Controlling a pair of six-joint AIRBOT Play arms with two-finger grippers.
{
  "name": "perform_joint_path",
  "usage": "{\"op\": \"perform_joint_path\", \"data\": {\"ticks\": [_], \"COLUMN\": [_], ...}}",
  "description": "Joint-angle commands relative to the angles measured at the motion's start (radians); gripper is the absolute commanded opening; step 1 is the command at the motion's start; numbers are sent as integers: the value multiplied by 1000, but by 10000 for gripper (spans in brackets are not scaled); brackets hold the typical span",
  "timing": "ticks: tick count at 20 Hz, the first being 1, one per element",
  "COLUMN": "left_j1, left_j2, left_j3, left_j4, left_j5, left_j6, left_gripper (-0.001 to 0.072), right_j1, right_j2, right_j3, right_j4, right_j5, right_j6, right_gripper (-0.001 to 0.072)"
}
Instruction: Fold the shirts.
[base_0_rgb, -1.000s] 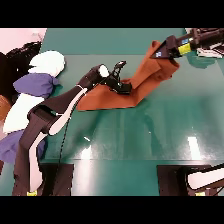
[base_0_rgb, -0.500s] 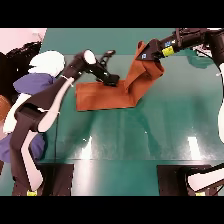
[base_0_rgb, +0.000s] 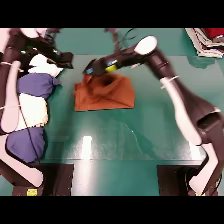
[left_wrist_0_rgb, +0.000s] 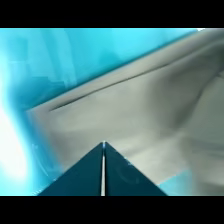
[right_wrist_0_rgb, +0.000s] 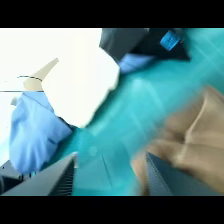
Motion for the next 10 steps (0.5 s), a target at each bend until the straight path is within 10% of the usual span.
{"op": "perform_joint_path", "data": {"ticks": [1, 10], "left_j1": [92, 90], "left_j2": [87, 140], "left_j3": [2, -59], "left_j4": [7, -6], "left_j5": [-25, -98], "left_j6": [2, 3], "left_gripper": [25, 25], "right_j1": [86, -335], "right_j2": [-64, 265], "right_j3": [-15, -422], "right_j4": [27, -302], "right_j5": [-148, 47], "right_j6": [-60, 114], "right_gripper": [522, 476]}}
